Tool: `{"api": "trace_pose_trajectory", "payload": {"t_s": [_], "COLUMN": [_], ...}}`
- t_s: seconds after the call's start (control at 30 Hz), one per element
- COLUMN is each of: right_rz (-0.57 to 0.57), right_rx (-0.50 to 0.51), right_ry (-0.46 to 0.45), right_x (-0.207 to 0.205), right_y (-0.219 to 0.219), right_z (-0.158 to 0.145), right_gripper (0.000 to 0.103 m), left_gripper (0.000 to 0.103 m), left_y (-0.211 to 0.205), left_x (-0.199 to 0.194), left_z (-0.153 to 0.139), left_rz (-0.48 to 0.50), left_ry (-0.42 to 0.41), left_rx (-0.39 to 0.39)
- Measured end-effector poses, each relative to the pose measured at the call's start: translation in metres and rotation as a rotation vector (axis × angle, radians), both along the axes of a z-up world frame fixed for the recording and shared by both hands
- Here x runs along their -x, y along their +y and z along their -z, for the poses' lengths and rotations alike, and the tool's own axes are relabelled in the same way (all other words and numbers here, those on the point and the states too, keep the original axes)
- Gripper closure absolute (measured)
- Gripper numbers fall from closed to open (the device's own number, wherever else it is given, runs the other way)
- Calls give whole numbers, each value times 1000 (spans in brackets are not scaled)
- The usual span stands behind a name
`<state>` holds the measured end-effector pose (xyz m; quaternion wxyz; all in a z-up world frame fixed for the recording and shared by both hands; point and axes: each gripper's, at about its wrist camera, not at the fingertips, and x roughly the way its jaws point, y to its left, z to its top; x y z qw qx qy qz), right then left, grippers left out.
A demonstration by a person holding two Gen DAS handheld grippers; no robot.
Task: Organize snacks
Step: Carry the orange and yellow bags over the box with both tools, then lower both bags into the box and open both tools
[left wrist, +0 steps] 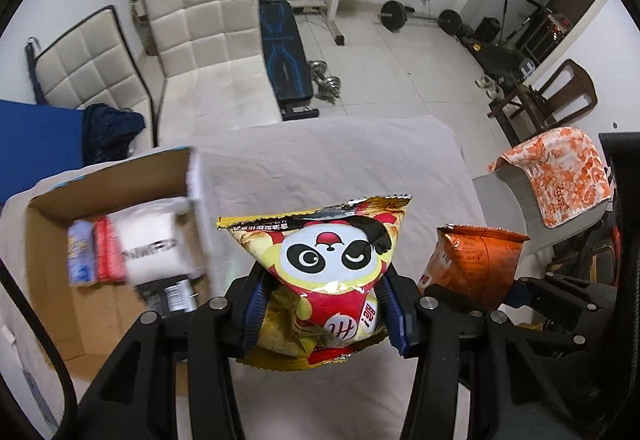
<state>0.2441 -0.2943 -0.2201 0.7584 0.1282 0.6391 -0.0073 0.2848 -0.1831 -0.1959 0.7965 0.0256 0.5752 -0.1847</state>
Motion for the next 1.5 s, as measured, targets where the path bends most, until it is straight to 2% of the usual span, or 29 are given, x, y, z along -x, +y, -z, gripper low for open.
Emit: {"api": "trace_pose_trajectory", "payload": {"t_s": [0.17,0.43,0.77,1.07,1.23,1.5], "right_rz": [-55,-167,-270,-294,-307,-317], "right_rx": [-33,-54,-43,-32,-30,-48], "right_ry": [-16,-13,22,47,76,147], "right_x": [10,20,11,-10,-20,-37], "right_y": [49,145,242,284,301,322], "right_z": [-18,-31,-13,6,26,84], "right_gripper": [60,60,60,60,60,60], "left_gripper": [56,56,56,56,56,56], "left_y": [55,153,256,285,296,313], "left_x": [17,37,42,37,26,3], "left_z": [-18,-23,-6,12,27,90], "left_rz": [-43,-142,-253,-265,-261,-271], "left_ry": [-18,0,12,20,51,219], "left_rx": [-4,-6,-42,-57,-48,-3]}}
